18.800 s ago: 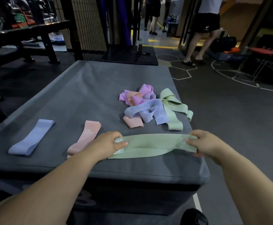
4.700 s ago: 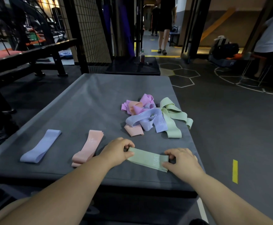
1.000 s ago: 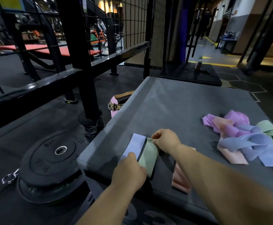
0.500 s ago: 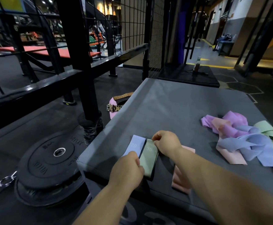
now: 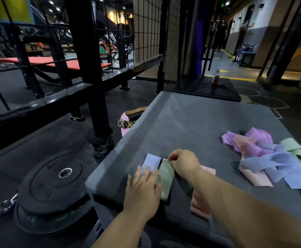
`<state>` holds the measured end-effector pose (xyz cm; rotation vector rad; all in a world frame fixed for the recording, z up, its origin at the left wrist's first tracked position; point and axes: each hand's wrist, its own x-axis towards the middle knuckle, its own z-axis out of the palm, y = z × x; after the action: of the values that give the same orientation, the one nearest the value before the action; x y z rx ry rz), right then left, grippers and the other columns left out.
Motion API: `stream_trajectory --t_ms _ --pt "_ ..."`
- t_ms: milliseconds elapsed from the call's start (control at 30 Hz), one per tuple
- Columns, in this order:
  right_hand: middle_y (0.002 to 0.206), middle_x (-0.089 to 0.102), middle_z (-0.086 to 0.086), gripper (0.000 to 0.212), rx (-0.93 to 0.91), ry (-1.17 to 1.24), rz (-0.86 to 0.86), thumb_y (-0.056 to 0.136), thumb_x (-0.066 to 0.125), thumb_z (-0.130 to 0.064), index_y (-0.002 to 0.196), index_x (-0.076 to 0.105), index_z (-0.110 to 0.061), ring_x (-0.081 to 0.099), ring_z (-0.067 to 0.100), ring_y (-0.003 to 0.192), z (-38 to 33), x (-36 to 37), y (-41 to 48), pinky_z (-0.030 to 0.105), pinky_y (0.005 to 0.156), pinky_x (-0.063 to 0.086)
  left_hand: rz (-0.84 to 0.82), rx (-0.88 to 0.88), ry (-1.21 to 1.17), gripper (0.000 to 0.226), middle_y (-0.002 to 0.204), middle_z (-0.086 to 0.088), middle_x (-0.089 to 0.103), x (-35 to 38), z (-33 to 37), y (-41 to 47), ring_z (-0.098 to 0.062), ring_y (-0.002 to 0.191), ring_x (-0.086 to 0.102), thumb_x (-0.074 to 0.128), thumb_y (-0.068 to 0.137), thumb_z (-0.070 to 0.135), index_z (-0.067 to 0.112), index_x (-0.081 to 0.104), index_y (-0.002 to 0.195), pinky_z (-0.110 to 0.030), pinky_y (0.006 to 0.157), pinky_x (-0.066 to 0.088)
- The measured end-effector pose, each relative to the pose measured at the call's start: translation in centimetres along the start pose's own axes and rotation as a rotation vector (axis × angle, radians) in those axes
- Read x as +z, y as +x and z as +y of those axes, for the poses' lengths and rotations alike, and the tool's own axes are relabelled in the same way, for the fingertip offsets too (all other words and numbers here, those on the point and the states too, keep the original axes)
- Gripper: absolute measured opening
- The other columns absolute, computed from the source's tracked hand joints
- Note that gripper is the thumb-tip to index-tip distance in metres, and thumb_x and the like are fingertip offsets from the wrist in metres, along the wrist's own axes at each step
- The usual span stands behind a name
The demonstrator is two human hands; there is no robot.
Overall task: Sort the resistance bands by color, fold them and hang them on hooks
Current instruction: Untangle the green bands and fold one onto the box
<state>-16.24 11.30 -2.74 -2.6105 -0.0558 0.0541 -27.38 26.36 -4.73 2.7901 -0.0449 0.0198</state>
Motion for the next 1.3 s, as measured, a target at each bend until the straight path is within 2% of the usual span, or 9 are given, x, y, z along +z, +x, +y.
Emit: stream_trajectory --t_ms 67,233,633,767,867,967,1033,1100,1300 --pt "0.102 0.072 -0.008 0.02 0.002 -0.013 -0.002 0.087 0.057 -0.016 0.086 0.068 -0.032 0.064 0.015 0.098 0.1 0.1 0.1 0.025 0.084 0.05 -0.058 -0.006 0.023 0.053 0.163 0.009 0.002 0.2 -0.1 0.0 -0.018 0.15 -0.008 0.014 0.101 0.046 0.032 0.018 0.152 -0.043 0.12 -0.003" --pt "0.103 0.072 -0.007 0.019 -0.028 -0.042 -0.009 0.089 0.056 -0.018 0.094 0.071 -0.029 0.064 0.016 0.099 0.4 0.3 0.1 0.026 0.085 0.05 -0.1 -0.011 0.079 0.103 0.164 0.005 -0.003 0.6 -0.4 -0.1 -0.02 0.15 -0.009 -0.021 0.059 0.058 0.032 0.009 0.154 -0.044 0.119 -0.005" --pt "0.125 0.064 0.001 0.03 -0.303 -0.248 -0.03 0.094 0.05 -0.023 0.12 0.066 -0.021 0.057 0.025 0.116 0.1 -0.2 -1.2 0.035 0.095 0.048 -0.141 -0.013 0.138 0.094 0.163 0.004 -0.009 1.1 -0.2 -0.1 -0.021 0.149 -0.015 -0.016 0.069 0.062 0.029 0.002 0.155 -0.045 0.119 -0.008" --pt "0.156 0.033 0.003 0.054 -0.353 -0.367 -0.234 0.099 0.045 -0.035 0.149 0.036 -0.017 0.027 0.024 0.145 0.2 0.5 -2.0 0.039 0.116 0.028 -0.126 -0.021 0.134 0.061 0.163 0.004 -0.012 0.9 -0.1 -0.2 -0.02 0.149 -0.016 0.014 0.101 0.051 0.027 0.0 0.156 -0.044 0.119 -0.009" --pt "0.165 0.001 0.005 0.065 -0.297 -0.435 -0.341 0.103 0.034 -0.041 0.157 0.008 -0.014 0.002 0.023 0.152 0.4 0.9 -2.7 0.038 0.123 0.009 -0.118 -0.003 0.151 0.083 0.163 0.005 -0.01 1.2 -0.1 -0.2 -0.021 0.149 -0.015 -0.012 0.08 0.061 0.028 0.001 0.155 -0.044 0.118 -0.009" --pt "0.165 -0.003 0.005 0.066 -0.313 -0.471 -0.33 0.103 0.029 -0.043 0.157 0.004 -0.014 -0.002 0.022 0.152 0.7 1.3 -2.9 0.039 0.123 0.006 -0.071 0.005 0.2 0.088 0.159 -0.001 0.027 1.1 -0.1 -0.3 -0.03 0.146 0.024 0.0 0.076 0.058 0.027 0.037 0.149 -0.051 0.116 0.022" --pt "0.165 -0.003 0.004 0.066 -0.326 -0.485 -0.314 0.104 0.027 -0.044 0.157 0.004 -0.014 -0.002 0.021 0.152 0.8 1.2 -2.9 0.039 0.123 0.006 0.011 0.009 0.206 0.063 0.129 -0.003 0.064 1.5 -0.4 -0.2 -0.03 0.117 0.062 0.029 0.081 0.052 0.024 0.07 0.12 -0.051 0.089 0.051" --pt "0.165 -0.003 0.004 0.065 -0.336 -0.483 -0.314 0.104 0.026 -0.045 0.157 0.003 -0.014 -0.002 0.02 0.152 0.8 1.1 -3.0 0.038 0.123 0.004 -0.01 0.023 0.193 0.055 0.115 -0.004 0.071 2.3 -0.7 -0.1 -0.029 0.104 0.069 0.038 0.079 0.05 0.022 0.075 0.109 -0.051 0.077 0.057" --pt "0.165 -0.004 0.002 0.065 -0.35 -0.517 -0.317 0.104 0.022 -0.047 0.157 0.001 -0.016 -0.004 0.018 0.151 1.0 1.2 -2.9 0.037 0.123 0.002 -0.048 0.012 0.195 0.056 0.118 -0.003 0.07 2.1 -0.7 -0.1 -0.027 0.106 0.068 0.036 0.078 0.049 0.023 0.075 0.109 -0.047 0.08 0.056"
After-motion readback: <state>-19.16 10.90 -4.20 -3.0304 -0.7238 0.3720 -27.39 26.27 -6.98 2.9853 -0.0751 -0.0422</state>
